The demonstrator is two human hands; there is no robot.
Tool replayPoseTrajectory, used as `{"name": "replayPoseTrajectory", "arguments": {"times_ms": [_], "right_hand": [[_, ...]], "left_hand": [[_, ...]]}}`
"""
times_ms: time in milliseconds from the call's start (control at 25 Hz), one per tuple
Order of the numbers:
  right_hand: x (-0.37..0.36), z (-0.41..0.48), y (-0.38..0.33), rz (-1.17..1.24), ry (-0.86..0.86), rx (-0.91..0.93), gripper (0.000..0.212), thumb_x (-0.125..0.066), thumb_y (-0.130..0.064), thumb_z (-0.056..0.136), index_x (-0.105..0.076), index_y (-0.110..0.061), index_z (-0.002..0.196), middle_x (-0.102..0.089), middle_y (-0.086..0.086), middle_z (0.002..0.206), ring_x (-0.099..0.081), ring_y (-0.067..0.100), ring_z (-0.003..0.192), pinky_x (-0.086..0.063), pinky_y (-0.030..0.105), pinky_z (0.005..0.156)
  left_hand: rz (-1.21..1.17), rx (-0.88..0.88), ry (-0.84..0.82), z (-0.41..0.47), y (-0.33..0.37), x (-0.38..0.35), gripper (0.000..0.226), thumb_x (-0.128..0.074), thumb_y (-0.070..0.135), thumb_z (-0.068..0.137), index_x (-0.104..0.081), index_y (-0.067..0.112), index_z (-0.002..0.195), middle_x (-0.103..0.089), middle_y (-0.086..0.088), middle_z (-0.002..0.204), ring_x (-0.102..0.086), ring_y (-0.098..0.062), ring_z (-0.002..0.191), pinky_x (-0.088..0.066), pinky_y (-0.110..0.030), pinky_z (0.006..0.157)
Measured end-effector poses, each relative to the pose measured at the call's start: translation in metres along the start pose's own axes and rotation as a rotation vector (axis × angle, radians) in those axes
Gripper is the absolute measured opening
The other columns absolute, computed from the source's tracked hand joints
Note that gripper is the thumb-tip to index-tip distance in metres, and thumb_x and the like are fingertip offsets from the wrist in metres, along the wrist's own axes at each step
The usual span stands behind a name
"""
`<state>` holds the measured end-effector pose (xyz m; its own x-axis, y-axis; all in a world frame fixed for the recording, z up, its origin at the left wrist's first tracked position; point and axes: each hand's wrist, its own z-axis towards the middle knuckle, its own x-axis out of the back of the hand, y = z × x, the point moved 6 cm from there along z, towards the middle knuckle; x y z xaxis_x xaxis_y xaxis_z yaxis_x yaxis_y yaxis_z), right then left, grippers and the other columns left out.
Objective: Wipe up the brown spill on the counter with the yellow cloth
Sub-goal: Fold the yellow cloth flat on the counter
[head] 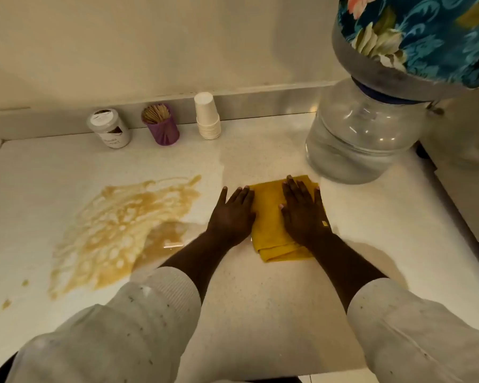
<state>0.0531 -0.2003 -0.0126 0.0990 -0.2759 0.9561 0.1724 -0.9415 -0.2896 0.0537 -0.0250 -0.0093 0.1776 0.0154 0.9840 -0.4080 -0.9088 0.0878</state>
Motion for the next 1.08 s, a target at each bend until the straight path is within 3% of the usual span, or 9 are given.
{"name": "replayPoseTrajectory", "arguments": {"times_ms": [320, 560, 760, 1080], "right_hand": [[-0.011, 0.029, 0.018, -0.125, -0.134, 0.017, 0.060, -0.029, -0.038, 0.110, -0.008, -0.020, 0.163, -0.005, 0.002, 0.172, 0.000, 0.024, 0.158, 0.006, 0.054, 0.126], [-0.009, 0.033, 0.017, -0.024, -0.088, 0.040, 0.053, -0.035, -0.033, 0.110, -0.028, -0.016, 0.160, -0.024, 0.007, 0.168, -0.015, 0.026, 0.157, 0.002, 0.047, 0.128], [-0.004, 0.030, 0.014, 0.050, -0.037, 0.001, 0.040, -0.044, -0.026, 0.109, -0.054, -0.010, 0.144, -0.052, 0.012, 0.151, -0.043, 0.030, 0.142, -0.017, 0.042, 0.124], [0.025, 0.020, -0.025, 0.096, 0.138, 0.119, 0.030, -0.053, -0.016, 0.104, -0.063, -0.002, 0.129, -0.066, 0.021, 0.123, -0.063, 0.040, 0.109, -0.046, 0.049, 0.095]], "left_hand": [[-0.058, 0.036, 0.035, 0.034, 0.002, -0.002, 0.058, -0.034, 0.039, 0.106, -0.030, 0.010, 0.156, -0.037, -0.012, 0.161, -0.032, -0.029, 0.150, -0.003, -0.050, 0.125], [-0.059, 0.075, 0.146, 0.041, 0.001, 0.011, 0.036, -0.051, 0.030, 0.098, -0.068, 0.013, 0.124, -0.066, -0.010, 0.129, -0.054, -0.030, 0.129, -0.012, -0.055, 0.124], [-0.034, 0.086, 0.119, 0.039, 0.006, 0.011, 0.033, -0.044, 0.023, 0.099, -0.067, 0.012, 0.121, -0.067, -0.009, 0.125, -0.056, -0.030, 0.122, -0.022, -0.047, 0.120], [-0.102, 0.094, 0.203, 0.011, -0.015, 0.041, 0.032, -0.050, 0.012, 0.092, -0.064, 0.015, 0.121, -0.069, -0.007, 0.117, -0.060, -0.029, 0.114, -0.027, -0.043, 0.114]]}}
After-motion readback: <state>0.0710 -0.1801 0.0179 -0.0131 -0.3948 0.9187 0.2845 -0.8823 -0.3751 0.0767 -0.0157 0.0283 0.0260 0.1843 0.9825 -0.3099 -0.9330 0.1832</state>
